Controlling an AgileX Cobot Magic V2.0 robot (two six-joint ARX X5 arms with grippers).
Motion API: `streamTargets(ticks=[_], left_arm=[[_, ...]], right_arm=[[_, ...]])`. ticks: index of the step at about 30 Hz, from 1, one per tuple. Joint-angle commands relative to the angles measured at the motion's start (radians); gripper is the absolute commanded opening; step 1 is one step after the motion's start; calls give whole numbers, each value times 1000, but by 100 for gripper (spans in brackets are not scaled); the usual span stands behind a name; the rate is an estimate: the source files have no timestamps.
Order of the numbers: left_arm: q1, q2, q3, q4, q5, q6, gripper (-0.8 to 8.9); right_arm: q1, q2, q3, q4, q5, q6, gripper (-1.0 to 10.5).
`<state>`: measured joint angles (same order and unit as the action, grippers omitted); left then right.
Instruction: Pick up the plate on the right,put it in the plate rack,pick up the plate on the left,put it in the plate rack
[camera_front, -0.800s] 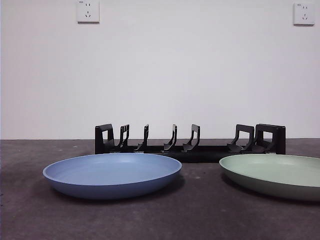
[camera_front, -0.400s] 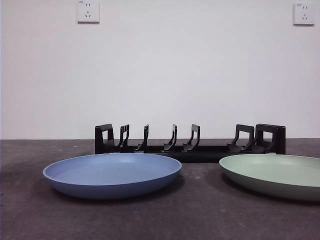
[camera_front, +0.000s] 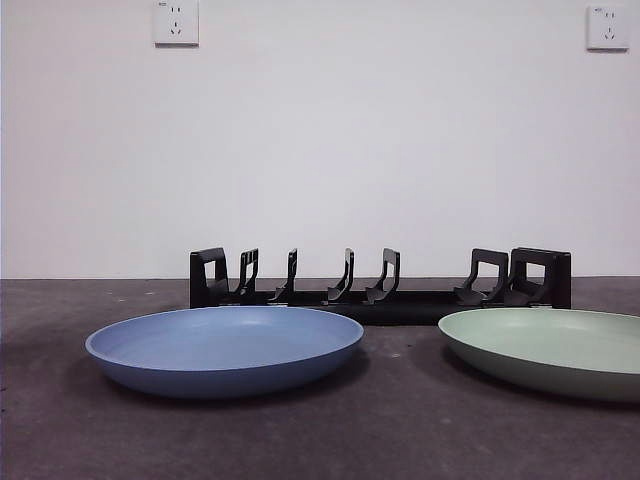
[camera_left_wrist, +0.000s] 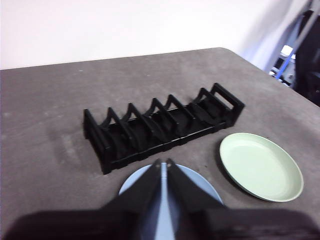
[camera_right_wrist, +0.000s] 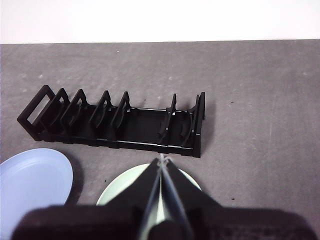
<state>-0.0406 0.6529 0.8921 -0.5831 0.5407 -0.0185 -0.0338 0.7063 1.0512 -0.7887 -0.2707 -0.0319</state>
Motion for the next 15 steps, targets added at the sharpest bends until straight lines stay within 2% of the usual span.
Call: streamTargets(ticks=[1, 2, 3, 6, 9, 15], left_arm=[[-5, -2, 2, 8, 18, 16, 404], [-6, -2, 2, 11, 18, 16, 524], [-8, -2, 2, 14, 18, 16, 597], [-16, -2, 2, 24, 36, 16, 631], [-19, -2, 2, 33, 87, 16, 631], [-23, -2, 2, 42, 96, 48, 631]], right_arm=[[1, -1, 3, 2, -23, -6, 176], [1, -1, 3, 2, -39, -3, 256], [1, -1, 3, 0, -55, 2, 338], [1, 5, 3, -12, -63, 5, 518], [1, 10, 3, -34, -64, 5, 545], [1, 24, 5, -58, -63, 11, 540]])
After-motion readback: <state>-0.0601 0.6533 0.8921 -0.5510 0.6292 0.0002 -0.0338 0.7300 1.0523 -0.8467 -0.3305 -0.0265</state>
